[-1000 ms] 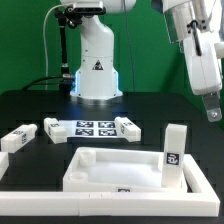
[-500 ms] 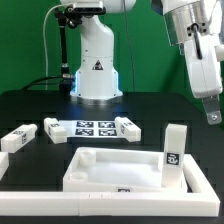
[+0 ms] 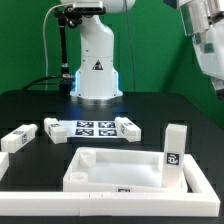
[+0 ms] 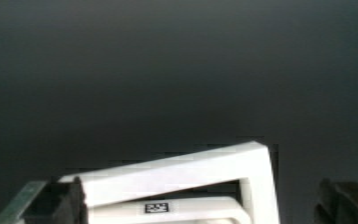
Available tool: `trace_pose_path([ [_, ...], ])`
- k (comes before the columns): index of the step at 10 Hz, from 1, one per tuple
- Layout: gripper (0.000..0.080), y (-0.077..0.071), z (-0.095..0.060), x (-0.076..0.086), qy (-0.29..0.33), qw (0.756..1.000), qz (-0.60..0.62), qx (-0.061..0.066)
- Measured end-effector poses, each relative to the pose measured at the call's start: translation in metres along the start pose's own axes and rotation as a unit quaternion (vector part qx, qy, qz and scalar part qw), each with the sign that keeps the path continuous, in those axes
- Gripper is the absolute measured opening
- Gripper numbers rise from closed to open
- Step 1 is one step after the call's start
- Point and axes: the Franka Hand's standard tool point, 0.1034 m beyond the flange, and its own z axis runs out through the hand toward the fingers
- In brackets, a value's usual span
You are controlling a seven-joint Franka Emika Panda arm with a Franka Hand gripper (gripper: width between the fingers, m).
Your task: Assemble desk
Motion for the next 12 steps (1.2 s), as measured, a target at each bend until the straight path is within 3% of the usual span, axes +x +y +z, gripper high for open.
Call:
trace_pose_path([
  [4, 0.0649, 0.001, 0.002, 0.004, 0.003, 0.986, -0.168, 0.002],
  [5, 0.0649, 0.024, 0.013, 0.020, 0.015, 0.968, -0.250, 0.001],
  [7, 0.0649, 0.067, 0.021, 0.060, 0.022, 0.930, -0.365, -0.020],
  [8, 0.0649, 0.082, 0.028, 0.069, 0.026, 0.922, -0.386, -0.030],
  [9, 0.0649, 0.088, 0.033, 0.067, 0.031, 0.913, -0.405, -0.032],
  [12, 0.0649, 0.086, 0.032, 0.069, 0.029, 0.872, -0.488, -0.034],
])
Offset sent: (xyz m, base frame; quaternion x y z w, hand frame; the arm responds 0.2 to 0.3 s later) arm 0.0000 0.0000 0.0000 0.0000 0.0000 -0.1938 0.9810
